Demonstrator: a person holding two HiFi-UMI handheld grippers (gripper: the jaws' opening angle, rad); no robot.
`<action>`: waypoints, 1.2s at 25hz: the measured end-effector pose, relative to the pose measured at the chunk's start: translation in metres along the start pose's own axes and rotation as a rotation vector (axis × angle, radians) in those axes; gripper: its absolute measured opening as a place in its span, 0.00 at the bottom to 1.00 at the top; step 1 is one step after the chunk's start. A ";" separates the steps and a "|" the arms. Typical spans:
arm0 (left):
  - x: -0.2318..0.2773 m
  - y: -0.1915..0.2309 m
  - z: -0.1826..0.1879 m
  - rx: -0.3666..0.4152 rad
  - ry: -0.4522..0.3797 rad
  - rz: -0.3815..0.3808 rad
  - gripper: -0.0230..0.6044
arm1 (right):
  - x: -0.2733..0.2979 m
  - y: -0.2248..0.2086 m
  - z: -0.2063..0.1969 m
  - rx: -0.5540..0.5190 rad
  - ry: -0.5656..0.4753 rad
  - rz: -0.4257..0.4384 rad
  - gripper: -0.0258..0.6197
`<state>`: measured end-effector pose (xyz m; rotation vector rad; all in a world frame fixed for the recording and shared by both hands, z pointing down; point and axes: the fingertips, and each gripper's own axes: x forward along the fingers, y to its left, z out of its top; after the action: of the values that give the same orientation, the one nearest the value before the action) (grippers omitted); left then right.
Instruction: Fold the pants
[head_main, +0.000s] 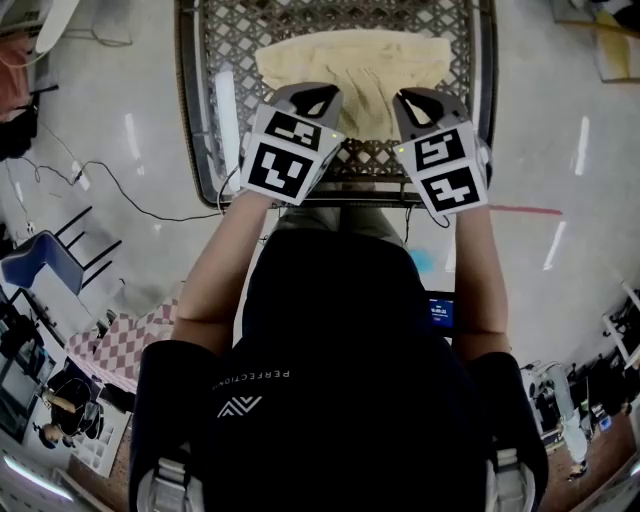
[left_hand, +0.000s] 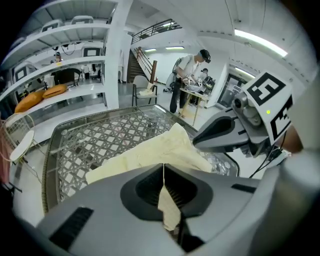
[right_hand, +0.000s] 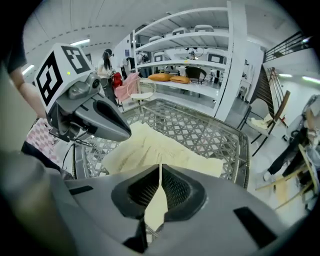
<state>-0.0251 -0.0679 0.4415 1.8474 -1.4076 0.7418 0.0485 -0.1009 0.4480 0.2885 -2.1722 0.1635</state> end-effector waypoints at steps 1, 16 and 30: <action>-0.003 -0.004 -0.001 -0.023 -0.011 -0.001 0.06 | -0.004 0.001 -0.001 0.022 -0.018 -0.005 0.11; -0.040 -0.053 -0.018 -0.111 -0.102 -0.013 0.06 | -0.047 0.029 -0.006 0.251 -0.179 0.006 0.10; -0.047 -0.067 -0.052 -0.150 -0.081 0.002 0.06 | -0.052 0.061 -0.023 0.303 -0.175 0.057 0.09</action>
<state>0.0267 0.0121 0.4240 1.7766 -1.4752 0.5523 0.0794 -0.0292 0.4183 0.4255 -2.3279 0.5192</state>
